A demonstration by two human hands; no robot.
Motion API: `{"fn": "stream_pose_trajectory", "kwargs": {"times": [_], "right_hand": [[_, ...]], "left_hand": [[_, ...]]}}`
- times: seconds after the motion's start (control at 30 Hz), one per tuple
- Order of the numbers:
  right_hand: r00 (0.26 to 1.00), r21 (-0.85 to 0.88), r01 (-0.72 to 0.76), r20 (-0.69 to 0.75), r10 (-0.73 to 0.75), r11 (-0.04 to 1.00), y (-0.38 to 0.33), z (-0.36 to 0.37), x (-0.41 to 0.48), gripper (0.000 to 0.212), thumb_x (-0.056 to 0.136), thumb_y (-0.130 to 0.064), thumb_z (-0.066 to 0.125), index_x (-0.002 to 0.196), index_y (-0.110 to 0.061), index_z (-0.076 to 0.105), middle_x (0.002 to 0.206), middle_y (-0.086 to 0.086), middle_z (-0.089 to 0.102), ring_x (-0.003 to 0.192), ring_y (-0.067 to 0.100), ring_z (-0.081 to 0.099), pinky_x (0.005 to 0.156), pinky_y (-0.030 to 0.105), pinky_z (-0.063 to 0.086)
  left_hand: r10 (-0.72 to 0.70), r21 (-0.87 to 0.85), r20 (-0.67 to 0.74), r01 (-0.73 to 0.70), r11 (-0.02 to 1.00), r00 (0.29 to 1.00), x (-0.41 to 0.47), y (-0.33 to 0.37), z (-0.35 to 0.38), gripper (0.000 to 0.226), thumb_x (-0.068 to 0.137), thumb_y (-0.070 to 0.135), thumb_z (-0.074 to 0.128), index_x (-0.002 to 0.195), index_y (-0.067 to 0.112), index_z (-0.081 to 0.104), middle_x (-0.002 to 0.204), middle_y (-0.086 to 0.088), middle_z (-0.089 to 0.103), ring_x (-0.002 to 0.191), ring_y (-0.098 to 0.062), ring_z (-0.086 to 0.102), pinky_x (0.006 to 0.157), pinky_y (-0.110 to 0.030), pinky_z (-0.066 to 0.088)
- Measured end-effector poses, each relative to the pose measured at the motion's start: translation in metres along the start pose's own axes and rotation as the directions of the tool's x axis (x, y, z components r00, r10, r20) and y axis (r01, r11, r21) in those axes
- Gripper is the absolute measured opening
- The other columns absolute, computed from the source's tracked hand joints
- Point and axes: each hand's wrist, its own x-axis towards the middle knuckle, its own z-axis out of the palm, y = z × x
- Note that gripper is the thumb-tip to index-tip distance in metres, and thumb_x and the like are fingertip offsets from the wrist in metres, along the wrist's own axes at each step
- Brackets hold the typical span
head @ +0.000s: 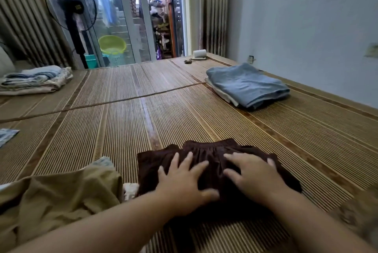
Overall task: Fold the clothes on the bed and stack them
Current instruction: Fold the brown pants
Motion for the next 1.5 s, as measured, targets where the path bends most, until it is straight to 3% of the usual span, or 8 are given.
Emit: {"fn": "stream_pose_trajectory", "kwargs": {"times": [0.1, 0.2, 0.47, 0.67, 0.97, 1.13, 1.3, 1.5], "right_hand": [[0.964, -0.142, -0.020, 0.259, 0.056, 0.990, 0.003, 0.030, -0.021, 0.083, 0.073, -0.084, 0.037, 0.145, -0.053, 0.010, 0.161, -0.010, 0.005, 0.148, 0.024, -0.006, 0.109, 0.065, -0.001], [0.963, -0.193, 0.001, 0.264, 0.050, 0.981, 0.009, 0.055, -0.024, 0.089, 0.070, -0.088, 0.030, 0.146, -0.052, 0.003, 0.161, -0.008, -0.008, 0.145, 0.027, -0.018, 0.108, 0.065, -0.007], [0.988, -0.249, -0.094, 0.097, 0.121, 0.964, 0.043, 0.059, 0.038, 0.086, 0.070, -0.089, 0.028, 0.146, -0.052, 0.011, 0.161, -0.009, -0.001, 0.146, 0.025, -0.012, 0.108, 0.064, -0.008], [0.969, -0.292, -0.242, -0.130, 0.212, 0.925, 0.066, 0.044, 0.060, 0.068, 0.087, -0.068, 0.041, 0.147, -0.039, 0.026, 0.158, -0.002, 0.023, 0.147, 0.025, 0.006, 0.109, 0.066, 0.004], [0.953, 0.007, 0.230, -0.206, -0.224, 0.973, -0.022, -0.003, 0.026, 0.057, 0.090, -0.054, 0.050, 0.144, -0.040, 0.035, 0.154, -0.010, 0.032, 0.143, 0.012, 0.022, 0.114, 0.055, 0.006], [0.888, 0.132, 0.458, -0.017, -0.459, 0.879, -0.125, -0.030, -0.024, 0.061, 0.089, -0.050, 0.057, 0.144, -0.043, 0.032, 0.151, -0.013, 0.035, 0.137, 0.010, 0.033, 0.115, 0.054, 0.013], [0.803, 0.113, 0.564, 0.155, -0.576, 0.818, -0.204, -0.020, -0.071, 0.070, 0.086, -0.036, 0.065, 0.143, -0.047, 0.027, 0.148, -0.010, 0.039, 0.132, 0.017, 0.040, 0.112, 0.051, 0.026], [0.834, 0.242, 0.310, 0.396, -0.385, 0.920, -0.238, 0.031, -0.101, 0.091, 0.079, -0.041, 0.071, 0.151, -0.034, 0.017, 0.150, 0.004, 0.036, 0.131, 0.025, 0.043, 0.106, 0.035, 0.038]], "left_hand": [[-0.129, 0.126, 0.192, 0.106, 0.986, 0.973, -0.019, -0.005, 0.033, 0.109, 0.051, 0.091, 0.048, 0.136, 0.061, -0.015, 0.154, 0.005, -0.033, 0.138, -0.036, -0.034, 0.104, -0.069, -0.008], [-0.218, 0.067, 0.246, 0.208, 0.976, 0.944, -0.018, -0.013, 0.047, 0.105, 0.053, 0.092, 0.048, 0.135, 0.064, -0.012, 0.155, 0.004, -0.032, 0.141, -0.038, -0.026, 0.105, -0.070, -0.001], [-0.134, 0.089, 0.208, 0.117, 0.989, 0.969, 0.057, -0.002, 0.037, 0.099, 0.060, 0.088, 0.050, 0.137, 0.062, -0.006, 0.158, 0.004, -0.024, 0.143, -0.038, -0.018, 0.108, -0.068, 0.000], [0.087, -0.108, 0.124, -0.074, 0.991, 0.988, 0.093, 0.021, 0.030, 0.099, 0.070, 0.068, 0.067, 0.144, 0.055, 0.003, 0.158, 0.005, -0.022, 0.147, -0.028, -0.007, 0.118, -0.050, 0.016], [0.164, 0.157, -0.033, -0.157, 0.975, 0.986, -0.027, -0.014, -0.036, 0.084, 0.078, 0.067, 0.056, 0.142, 0.058, 0.003, 0.157, 0.015, -0.019, 0.141, -0.011, -0.022, 0.115, -0.047, -0.002], [-0.092, 0.174, -0.146, 0.117, 0.978, 0.985, -0.141, -0.077, -0.072, 0.073, 0.078, 0.067, 0.056, 0.141, 0.057, 0.020, 0.160, 0.014, -0.007, 0.147, -0.013, -0.009, 0.118, -0.048, 0.008], [-0.294, 0.045, -0.191, 0.307, 0.951, 0.937, -0.210, -0.121, -0.066, 0.089, 0.070, 0.070, 0.060, 0.145, 0.052, 0.016, 0.160, 0.010, 0.002, 0.147, -0.016, 0.000, 0.114, -0.053, 0.013], [-0.397, 0.023, -0.125, 0.403, 0.915, 0.909, -0.255, -0.149, -0.036, 0.108, 0.064, 0.072, 0.065, 0.147, 0.049, 0.000, 0.160, 0.009, -0.011, 0.147, -0.021, -0.004, 0.113, -0.059, 0.011]]}}
